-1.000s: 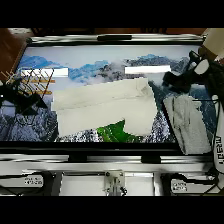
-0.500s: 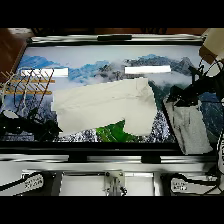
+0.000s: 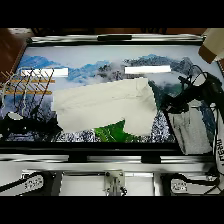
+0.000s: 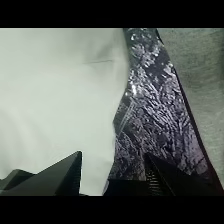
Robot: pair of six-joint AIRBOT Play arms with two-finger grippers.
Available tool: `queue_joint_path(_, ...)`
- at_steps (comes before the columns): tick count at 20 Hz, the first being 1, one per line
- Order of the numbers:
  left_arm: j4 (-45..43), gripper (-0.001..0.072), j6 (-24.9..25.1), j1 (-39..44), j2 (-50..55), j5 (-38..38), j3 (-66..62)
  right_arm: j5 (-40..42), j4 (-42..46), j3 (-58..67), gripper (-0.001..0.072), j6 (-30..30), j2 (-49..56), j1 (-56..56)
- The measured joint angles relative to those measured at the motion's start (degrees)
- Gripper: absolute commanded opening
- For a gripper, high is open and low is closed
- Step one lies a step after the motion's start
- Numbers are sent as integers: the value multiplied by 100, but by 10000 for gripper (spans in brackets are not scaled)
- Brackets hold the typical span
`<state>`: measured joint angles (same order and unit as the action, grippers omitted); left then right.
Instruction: Fold the shirts.
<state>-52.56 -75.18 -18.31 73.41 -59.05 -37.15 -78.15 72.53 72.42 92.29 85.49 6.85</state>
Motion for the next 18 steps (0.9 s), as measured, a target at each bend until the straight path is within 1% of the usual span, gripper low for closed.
queue_joint_path(7, 96, 35, 151, -28, -341, -267, -190, 1027, -46, -262, 503, 9, 520, -155)
queue_joint_path(12, 116, 35, 216, -26, -546, -393, -214, 1458, -321, -273, 495, 2, 907, -286)
queue_joint_path(13, 116, 36, 221, -26, -577, -396, -216, 1582, -391, -271, 360, 2, 960, -304)
queue_joint_path(14, 116, 35, 234, -26, -612, -407, -219, 1738, -490, -273, 179, 2, 1008, -317)
queue_joint_path(15, 118, 36, 240, -26, -632, -409, -221, 1827, -527, -282, 62, 0, 1043, -326)
queue_joint_path(18, 111, 34, 369, -28, -688, -461, -354, 1917, -743, -251, 59, -127, 1034, -339)
